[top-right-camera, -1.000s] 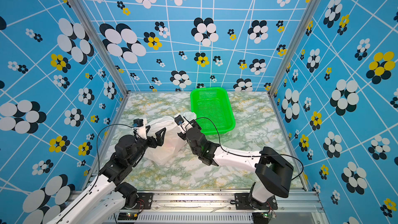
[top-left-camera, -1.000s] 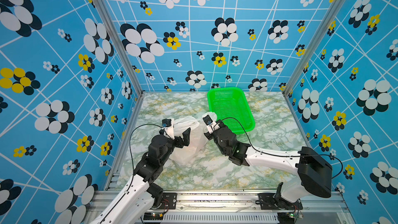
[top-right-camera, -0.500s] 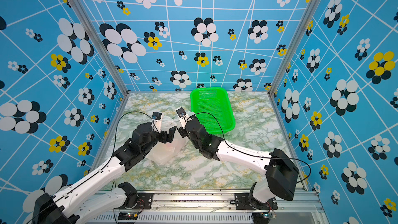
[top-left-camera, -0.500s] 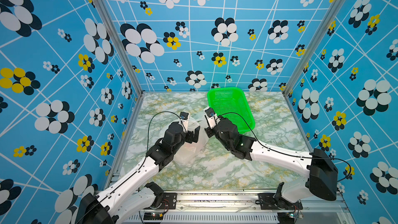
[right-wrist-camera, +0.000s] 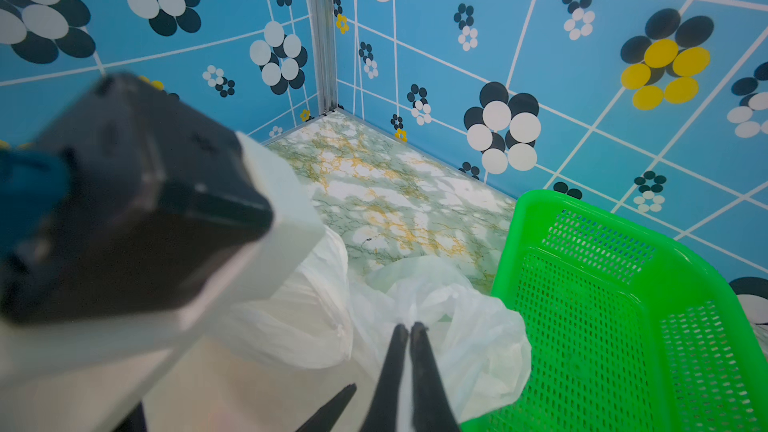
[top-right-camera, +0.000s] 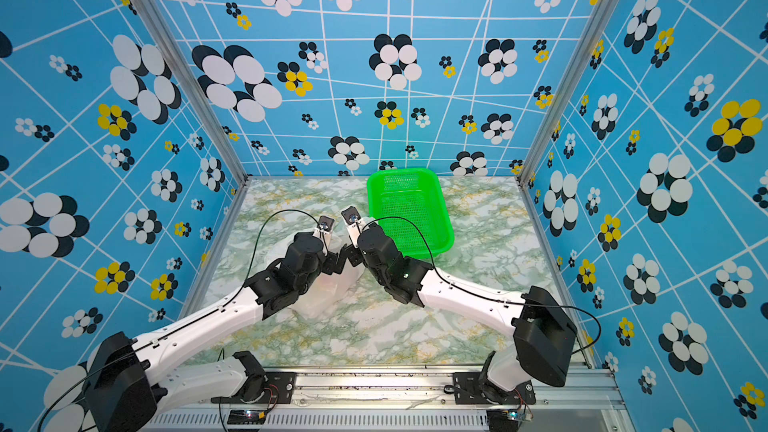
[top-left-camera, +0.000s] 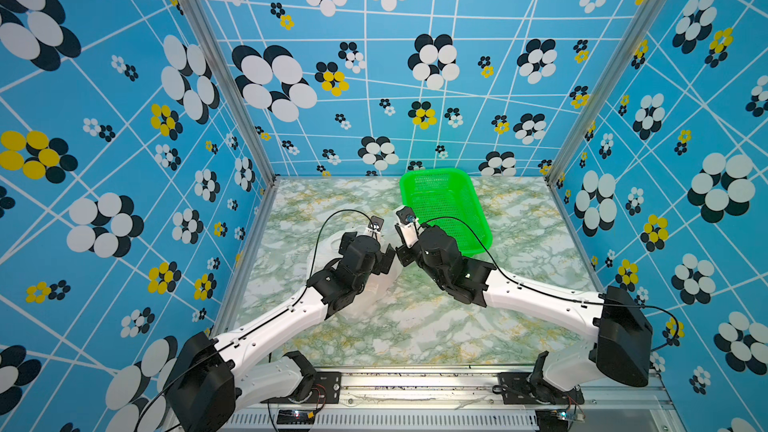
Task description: Untie the knot of the plastic bag and take out the fruit
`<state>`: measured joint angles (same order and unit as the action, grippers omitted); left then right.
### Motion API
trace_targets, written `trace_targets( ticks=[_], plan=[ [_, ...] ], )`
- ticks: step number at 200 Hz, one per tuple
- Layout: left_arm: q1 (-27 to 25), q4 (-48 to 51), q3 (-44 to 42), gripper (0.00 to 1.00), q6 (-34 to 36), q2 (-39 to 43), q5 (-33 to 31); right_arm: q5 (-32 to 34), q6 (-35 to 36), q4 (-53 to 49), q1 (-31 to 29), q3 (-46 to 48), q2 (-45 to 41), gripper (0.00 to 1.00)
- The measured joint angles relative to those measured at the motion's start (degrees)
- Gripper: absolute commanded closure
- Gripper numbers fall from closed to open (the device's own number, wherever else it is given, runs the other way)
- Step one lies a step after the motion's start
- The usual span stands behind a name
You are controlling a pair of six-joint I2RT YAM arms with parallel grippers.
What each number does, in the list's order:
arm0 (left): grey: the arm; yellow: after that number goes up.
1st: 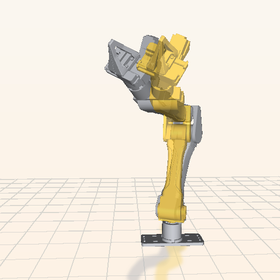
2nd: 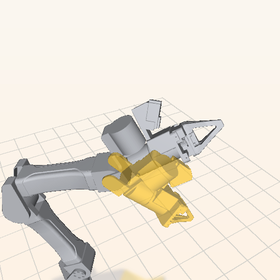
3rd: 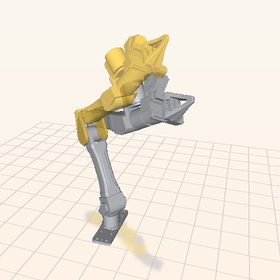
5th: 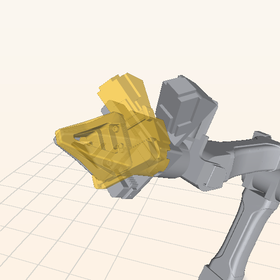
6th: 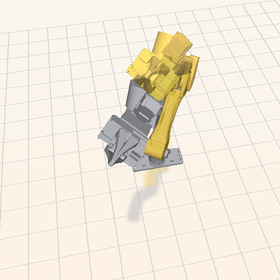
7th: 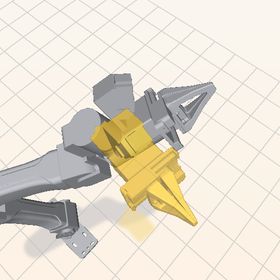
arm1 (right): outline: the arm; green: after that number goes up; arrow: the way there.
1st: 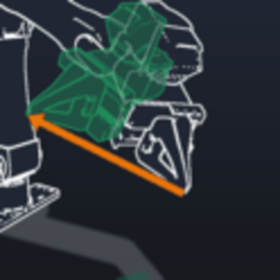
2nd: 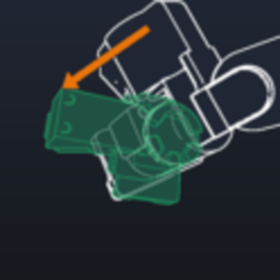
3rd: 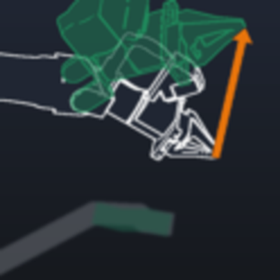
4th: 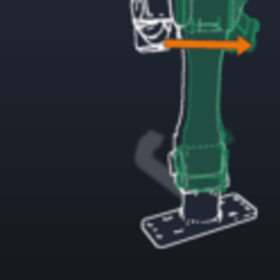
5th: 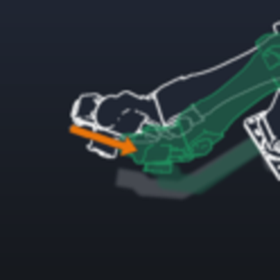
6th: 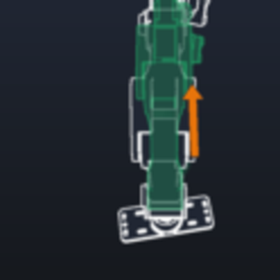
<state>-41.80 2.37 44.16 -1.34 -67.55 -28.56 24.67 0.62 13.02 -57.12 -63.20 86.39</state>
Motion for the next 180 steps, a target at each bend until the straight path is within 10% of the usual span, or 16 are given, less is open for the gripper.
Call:
trace_targets(
  ticks=[61, 104, 180],
  plan=[
    [-1.0, 2.4, 3.0, 0.00, 1.2, -6.6, -9.9, -1.5, -1.6, -0.7, 0.5, -0.1, -0.1, 1.00],
    [-1.0, 2.3, 3.0, 0.78, 1.4, -6.8, -12.9, -2.0, -2.6, -0.9, 1.0, -0.1, -0.7, 1.00],
    [8.2, 2.0, 2.9, 0.95, -2.1, 6.3, -0.5, -6.6, -10.1, -3.9, 8.5, -3.8, 1.4, 1.00]
  ],
)
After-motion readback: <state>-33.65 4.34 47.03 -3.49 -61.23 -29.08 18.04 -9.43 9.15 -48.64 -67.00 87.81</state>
